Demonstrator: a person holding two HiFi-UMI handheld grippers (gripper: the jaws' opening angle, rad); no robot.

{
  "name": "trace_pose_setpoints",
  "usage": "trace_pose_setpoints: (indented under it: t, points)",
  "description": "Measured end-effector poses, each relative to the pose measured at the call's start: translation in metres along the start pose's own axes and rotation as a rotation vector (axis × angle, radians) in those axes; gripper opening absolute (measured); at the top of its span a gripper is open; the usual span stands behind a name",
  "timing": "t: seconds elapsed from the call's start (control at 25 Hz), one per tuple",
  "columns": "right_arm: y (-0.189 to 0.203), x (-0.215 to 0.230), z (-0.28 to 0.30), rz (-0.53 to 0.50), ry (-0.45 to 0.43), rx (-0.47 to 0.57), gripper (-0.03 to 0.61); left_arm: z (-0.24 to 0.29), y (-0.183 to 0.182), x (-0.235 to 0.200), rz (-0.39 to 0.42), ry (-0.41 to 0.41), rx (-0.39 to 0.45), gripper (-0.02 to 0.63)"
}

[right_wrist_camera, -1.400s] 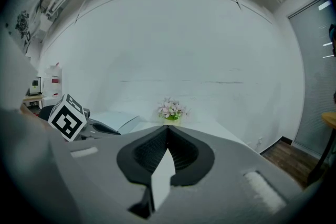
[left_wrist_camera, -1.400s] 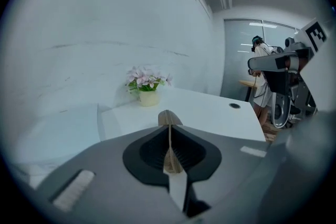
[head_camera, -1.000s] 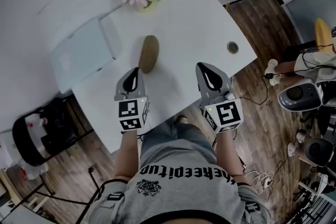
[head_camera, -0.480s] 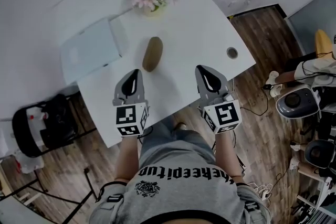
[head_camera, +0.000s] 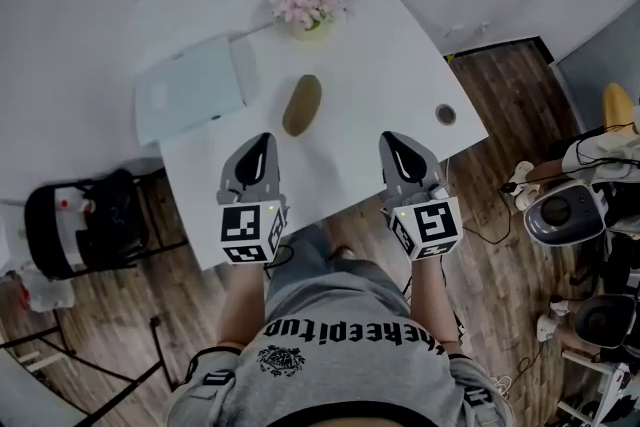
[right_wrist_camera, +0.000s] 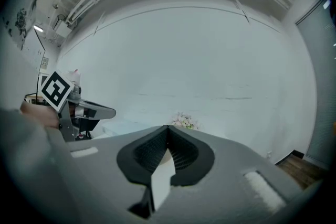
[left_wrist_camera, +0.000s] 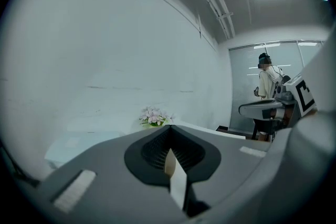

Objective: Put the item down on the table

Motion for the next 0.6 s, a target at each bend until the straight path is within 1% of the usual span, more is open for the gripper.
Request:
trace_pose_setpoints:
  t: [0.6]
  points:
    - [-0.014,-0.004,-0.029,-0.037,-0.023,0.044,-0.005,-0.041,-0.020,0.021,0.007,-0.024,0.097,0.017]
Point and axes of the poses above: the fingertips, and each gripper's own axes: z forward along the fingers, x to its right, y out of its underside, the point moved 3 cm from there along -z, backward along the fingers, and after that the axes turned 11 degrees about -z, right-handed, at the moved point
